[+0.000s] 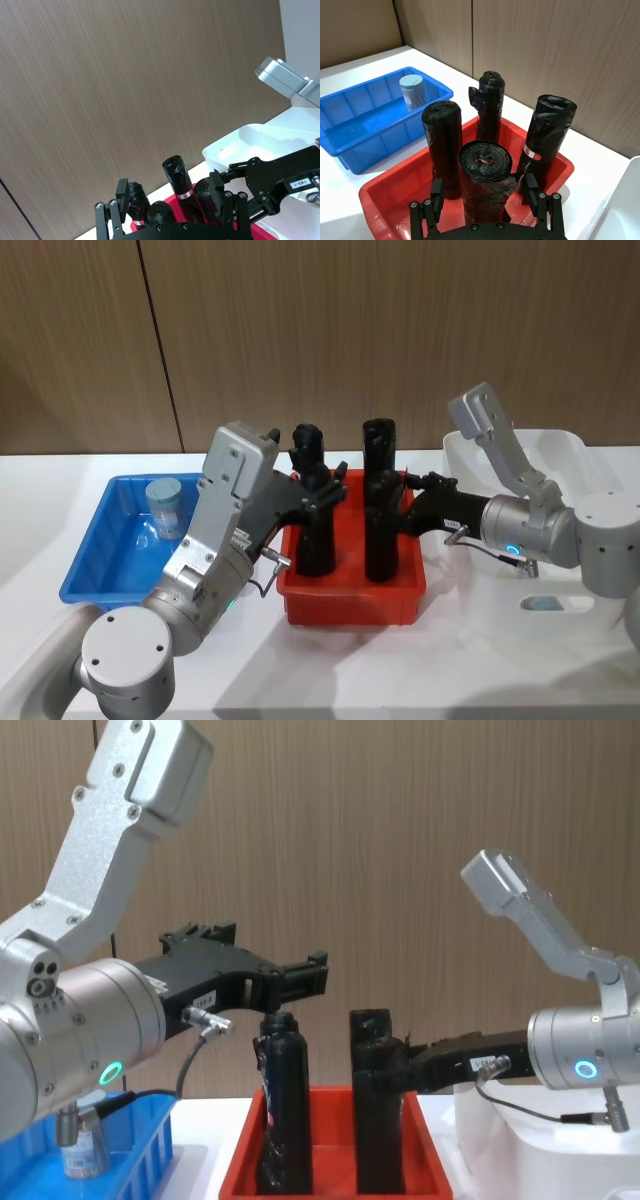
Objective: Pick the cotton swabs from the blue box and place them into the white box.
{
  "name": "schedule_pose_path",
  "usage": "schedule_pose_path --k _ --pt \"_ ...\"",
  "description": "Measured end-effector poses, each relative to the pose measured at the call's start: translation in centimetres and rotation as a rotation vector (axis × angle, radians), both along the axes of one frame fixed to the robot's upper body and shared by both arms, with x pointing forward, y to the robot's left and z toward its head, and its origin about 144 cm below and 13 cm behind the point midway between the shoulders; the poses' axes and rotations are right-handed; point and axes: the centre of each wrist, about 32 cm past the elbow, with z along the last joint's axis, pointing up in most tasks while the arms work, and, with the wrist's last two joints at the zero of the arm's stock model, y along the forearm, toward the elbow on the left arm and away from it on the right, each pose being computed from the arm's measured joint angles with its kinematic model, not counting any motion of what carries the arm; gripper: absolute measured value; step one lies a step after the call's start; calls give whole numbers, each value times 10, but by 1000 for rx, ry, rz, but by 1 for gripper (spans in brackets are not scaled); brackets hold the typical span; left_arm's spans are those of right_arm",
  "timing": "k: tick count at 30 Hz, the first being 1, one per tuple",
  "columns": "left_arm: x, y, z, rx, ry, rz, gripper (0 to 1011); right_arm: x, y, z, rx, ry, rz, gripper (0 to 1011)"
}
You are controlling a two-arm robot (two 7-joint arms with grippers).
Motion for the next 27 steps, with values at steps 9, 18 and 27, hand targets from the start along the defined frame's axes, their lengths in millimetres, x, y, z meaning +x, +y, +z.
schedule_pose_path --k 9,18,27 --pt "0 0 0 0 0 0 1003 2 1 -2 -1 -1 -12 1001" --pt "0 0 0 0 0 0 1003 4 2 -4 2 -1 -15 1001" --pt "0 0 0 0 0 0 1003 5 4 -6 1 2 -16 882"
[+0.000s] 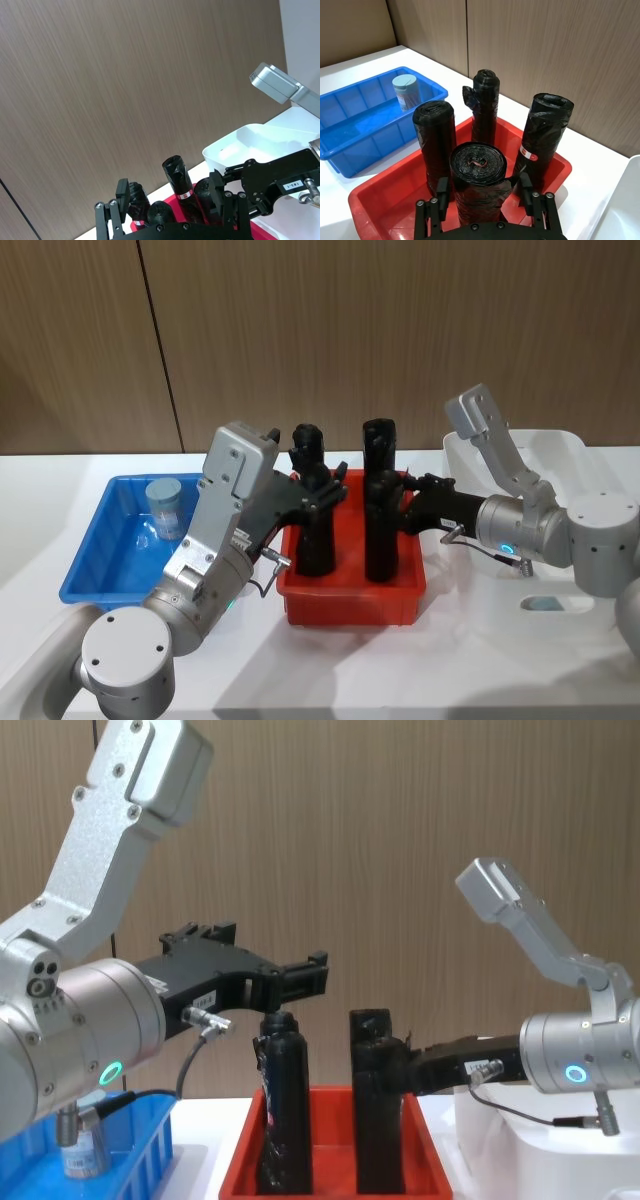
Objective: Pick the cotton swabs from the blue box and place them into the white box.
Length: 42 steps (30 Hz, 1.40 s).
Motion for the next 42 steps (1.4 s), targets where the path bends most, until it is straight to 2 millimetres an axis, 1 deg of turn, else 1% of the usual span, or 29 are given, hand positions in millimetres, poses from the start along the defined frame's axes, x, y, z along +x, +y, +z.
schedule_pose_path --k 1,2,4,5,7,9,12,23,42 --pt "0 0 0 0 0 0 1003 0 0 0 0 0 0 882" --pt "0 0 0 0 0 0 1003 0 0 0 1 1 -1 811" --pt "0 0 0 0 0 0 1003 0 0 -1 3 1 -1 777" --pt "0 0 0 0 0 0 1003 0 1 -1 3 1 -1 738" --pt "0 0 0 0 0 0 1003 0 1 -1 4 0 -1 707" --pt "0 0 0 0 0 0 1003 1 1 -1 5 0 -1 622" --pt "0 0 0 0 0 0 1003 1 1 -1 5 1 -1 567" --pt "0 0 0 0 0 0 1003 0 0 0 14 -2 -1 518" --pt "0 0 0 0 0 0 1003 -2 -7 8 47 -41 -20 518"
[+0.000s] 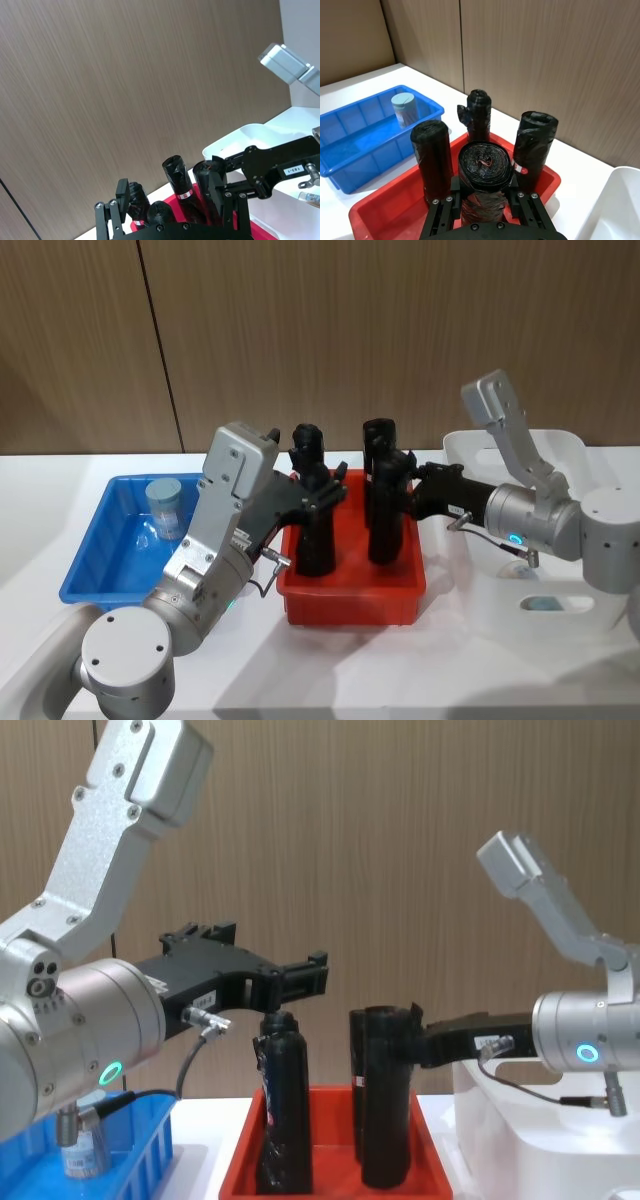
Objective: Pick the cotton swabs from the blue box and place them into the white box.
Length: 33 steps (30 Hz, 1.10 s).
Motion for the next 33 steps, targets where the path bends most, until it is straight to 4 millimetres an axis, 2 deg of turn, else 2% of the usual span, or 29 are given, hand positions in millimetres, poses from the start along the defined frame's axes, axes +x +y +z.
schedule_pose_path --k 14,33 --pt "0 0 0 0 0 0 1003 0 -12 12 28 -45 -35 518" --pt "0 0 0 0 0 0 1003 -2 -29 43 72 -114 -86 518"
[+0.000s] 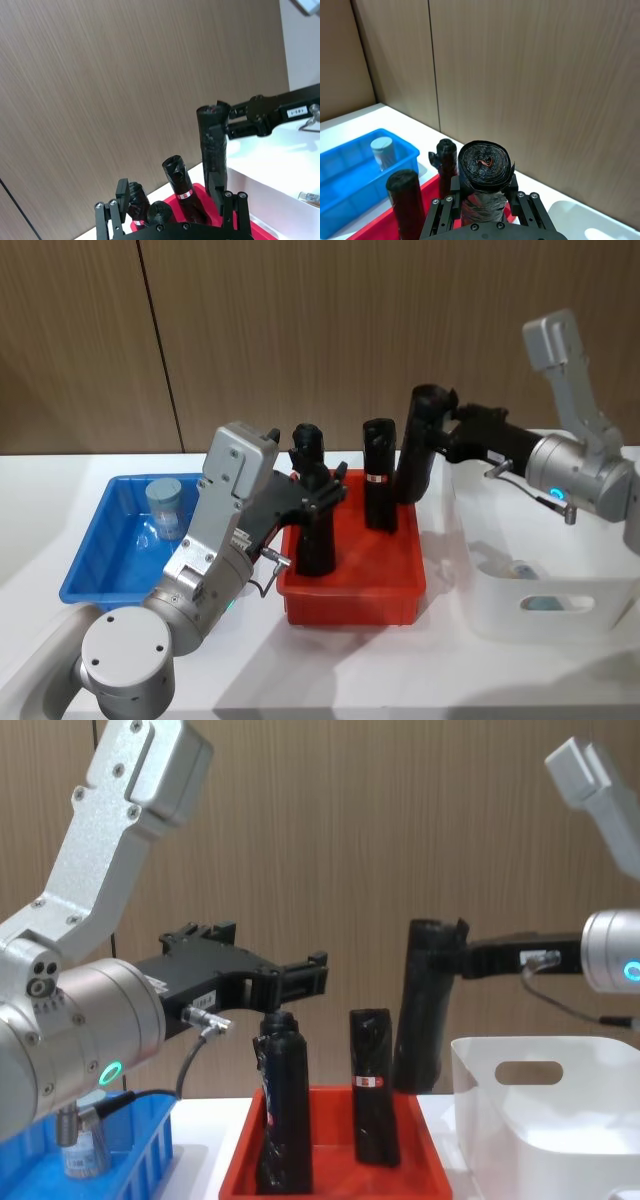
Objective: Pick the cotton swabs from the blue box and place them into the white box.
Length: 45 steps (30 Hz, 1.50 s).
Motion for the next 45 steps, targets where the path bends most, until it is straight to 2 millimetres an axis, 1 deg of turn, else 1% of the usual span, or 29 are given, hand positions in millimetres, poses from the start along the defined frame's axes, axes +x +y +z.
schedule_pose_path --k 10,17,25,28,34,39,45 --pt "0 0 0 0 0 0 1003 -6 -14 17 17 -41 -32 517" --pt "0 0 0 0 0 0 1003 -13 -30 29 23 -76 -68 517" --pt "0 0 0 0 0 0 1003 -26 -49 34 21 -96 -109 517" --pt "0 0 0 0 0 0 1003 -35 -57 33 20 -99 -130 518" --pt "0 0 0 0 0 0 1003 -46 -66 28 20 -94 -156 517" --pt "0 0 0 0 0 0 1003 -61 -75 17 20 -73 -185 517" --pt "0 0 0 0 0 0 1003 -74 -80 4 19 -46 -202 517"
